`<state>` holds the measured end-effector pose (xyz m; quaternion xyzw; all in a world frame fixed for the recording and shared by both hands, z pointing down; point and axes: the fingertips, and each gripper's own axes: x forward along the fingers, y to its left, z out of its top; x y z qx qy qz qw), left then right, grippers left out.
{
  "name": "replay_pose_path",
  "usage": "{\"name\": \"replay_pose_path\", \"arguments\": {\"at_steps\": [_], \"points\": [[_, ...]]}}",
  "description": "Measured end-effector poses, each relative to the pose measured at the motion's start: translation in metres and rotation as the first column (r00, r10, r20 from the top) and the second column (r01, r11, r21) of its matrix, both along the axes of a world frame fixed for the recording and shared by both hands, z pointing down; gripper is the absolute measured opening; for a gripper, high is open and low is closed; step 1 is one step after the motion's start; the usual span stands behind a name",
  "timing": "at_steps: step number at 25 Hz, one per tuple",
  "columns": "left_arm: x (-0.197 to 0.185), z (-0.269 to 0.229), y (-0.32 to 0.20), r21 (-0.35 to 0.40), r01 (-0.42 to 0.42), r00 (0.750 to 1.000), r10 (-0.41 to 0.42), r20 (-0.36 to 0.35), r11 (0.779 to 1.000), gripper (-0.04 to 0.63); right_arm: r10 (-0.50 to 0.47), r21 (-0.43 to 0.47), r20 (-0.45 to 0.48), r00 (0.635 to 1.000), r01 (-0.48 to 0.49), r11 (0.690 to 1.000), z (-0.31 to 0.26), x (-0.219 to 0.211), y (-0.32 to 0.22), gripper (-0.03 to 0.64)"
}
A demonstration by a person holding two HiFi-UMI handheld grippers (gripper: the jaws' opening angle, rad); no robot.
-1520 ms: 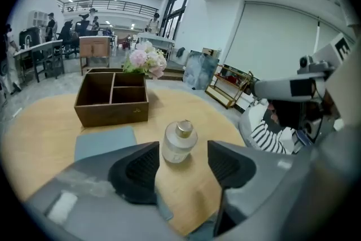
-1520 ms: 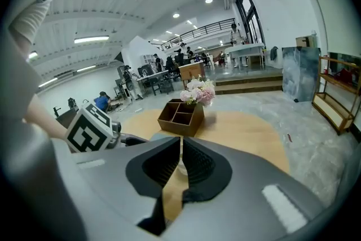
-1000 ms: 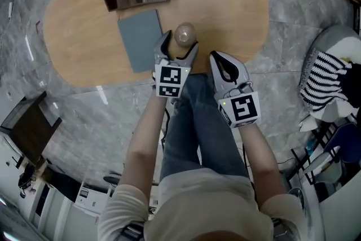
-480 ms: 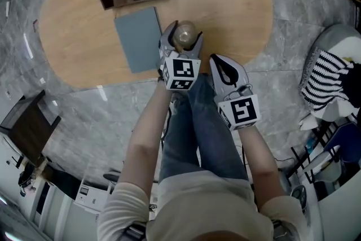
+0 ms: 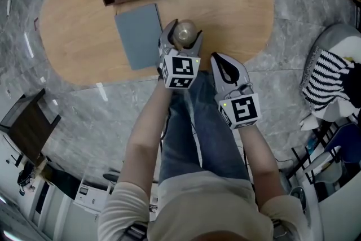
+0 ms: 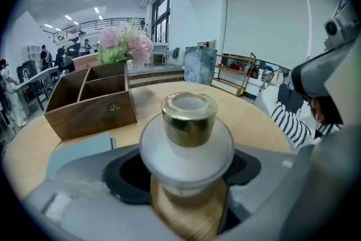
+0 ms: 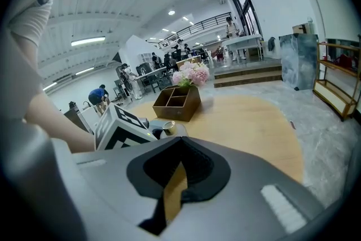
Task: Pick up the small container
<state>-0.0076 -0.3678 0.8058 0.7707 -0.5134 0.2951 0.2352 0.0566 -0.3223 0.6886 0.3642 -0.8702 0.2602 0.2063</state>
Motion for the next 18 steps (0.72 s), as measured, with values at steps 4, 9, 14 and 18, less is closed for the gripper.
{"name": "replay_pose_path", "arguments": {"at_steps": [4, 9, 14, 18], "points": [[-0.009, -0.015, 0.011, 0.012, 0.033, 0.999, -0.033, -0.036, 0.999, 0.341, 0.008, 0.016, 0.001, 1.0, -0.008, 1.0, -0.004, 0.001, 0.009, 0.0], [-0.022, -0.026, 0.042, 0.007, 0.097, 0.99, -0.096, -0.1, 0.995, 0.341, 0.051, 0.037, 0.002, 0.999, -0.051, 0.998, -0.005, 0.001, 0.026, -0.001], [-0.027, -0.054, 0.081, 0.047, 0.102, 0.985, -0.094, -0.143, 0.994, 0.341, 0.073, 0.074, -0.002, 0.997, -0.073, 0.995, -0.018, -0.003, 0.06, 0.0], [-0.036, -0.077, 0.113, 0.084, 0.092, 0.983, -0.077, -0.165, 0.992, 0.341, 0.108, 0.119, 0.009, 0.994, -0.108, 0.987, -0.032, -0.01, 0.088, 0.0]]}}
